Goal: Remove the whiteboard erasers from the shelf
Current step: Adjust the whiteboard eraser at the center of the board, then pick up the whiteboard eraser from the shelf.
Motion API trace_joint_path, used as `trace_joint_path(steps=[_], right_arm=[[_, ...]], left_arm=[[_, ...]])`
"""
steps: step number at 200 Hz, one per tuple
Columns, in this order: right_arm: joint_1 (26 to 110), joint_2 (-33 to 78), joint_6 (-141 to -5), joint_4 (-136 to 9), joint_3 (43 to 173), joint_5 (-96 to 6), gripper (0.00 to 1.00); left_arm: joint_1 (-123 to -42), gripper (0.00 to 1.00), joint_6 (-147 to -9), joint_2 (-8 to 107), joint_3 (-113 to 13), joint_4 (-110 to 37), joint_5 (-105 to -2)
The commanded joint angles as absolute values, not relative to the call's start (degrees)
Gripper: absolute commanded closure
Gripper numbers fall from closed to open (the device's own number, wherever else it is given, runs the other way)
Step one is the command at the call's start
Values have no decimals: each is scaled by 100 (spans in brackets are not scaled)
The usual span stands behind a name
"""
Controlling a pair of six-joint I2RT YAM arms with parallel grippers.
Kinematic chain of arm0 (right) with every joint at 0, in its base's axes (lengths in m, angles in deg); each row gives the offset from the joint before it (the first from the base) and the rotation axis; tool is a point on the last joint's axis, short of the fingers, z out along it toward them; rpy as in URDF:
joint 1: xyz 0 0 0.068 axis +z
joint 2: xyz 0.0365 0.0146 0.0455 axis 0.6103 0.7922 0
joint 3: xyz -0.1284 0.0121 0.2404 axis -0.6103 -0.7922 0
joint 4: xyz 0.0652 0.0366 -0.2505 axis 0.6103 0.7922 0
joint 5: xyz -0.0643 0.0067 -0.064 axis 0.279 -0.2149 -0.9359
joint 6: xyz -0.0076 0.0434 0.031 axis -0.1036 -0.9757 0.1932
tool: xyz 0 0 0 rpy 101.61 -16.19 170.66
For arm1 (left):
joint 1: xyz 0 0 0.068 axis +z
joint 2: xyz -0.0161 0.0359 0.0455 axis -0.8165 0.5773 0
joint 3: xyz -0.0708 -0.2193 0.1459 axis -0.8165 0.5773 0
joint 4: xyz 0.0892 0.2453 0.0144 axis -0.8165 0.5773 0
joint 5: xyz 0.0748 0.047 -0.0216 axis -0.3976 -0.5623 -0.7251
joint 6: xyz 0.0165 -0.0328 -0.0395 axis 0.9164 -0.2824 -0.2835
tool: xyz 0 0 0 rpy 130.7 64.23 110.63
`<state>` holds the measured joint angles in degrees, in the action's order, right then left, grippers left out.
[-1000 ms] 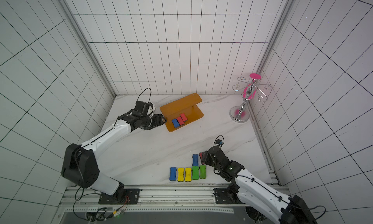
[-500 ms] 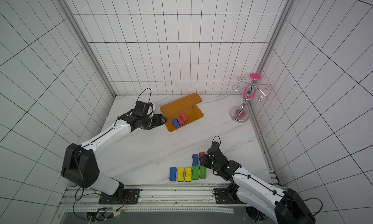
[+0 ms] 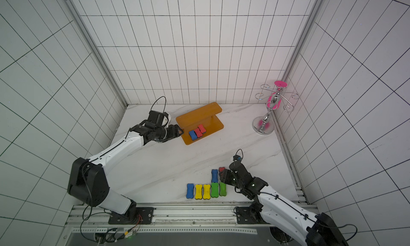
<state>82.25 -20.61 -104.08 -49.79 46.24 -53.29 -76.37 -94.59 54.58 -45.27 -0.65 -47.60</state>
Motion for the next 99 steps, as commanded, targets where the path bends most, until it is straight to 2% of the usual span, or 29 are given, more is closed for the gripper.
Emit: trace_joint_path(steps=[1,39,99], right_arm=[[8016,-2015,-9882,-4922,5106,-5486,46],[7241,-61,-9123,-6370,6348,-4280,51],[6208,3169,-9593,-8904,8188,-2736,57]], left_arm=[[-7581,22,-9455,5492,-4678,-128,-4758],[-7515,21,-9573,5747,-4965,-133,-4743],[-7377,22,-9666,6385,-5624,-51,-4690]])
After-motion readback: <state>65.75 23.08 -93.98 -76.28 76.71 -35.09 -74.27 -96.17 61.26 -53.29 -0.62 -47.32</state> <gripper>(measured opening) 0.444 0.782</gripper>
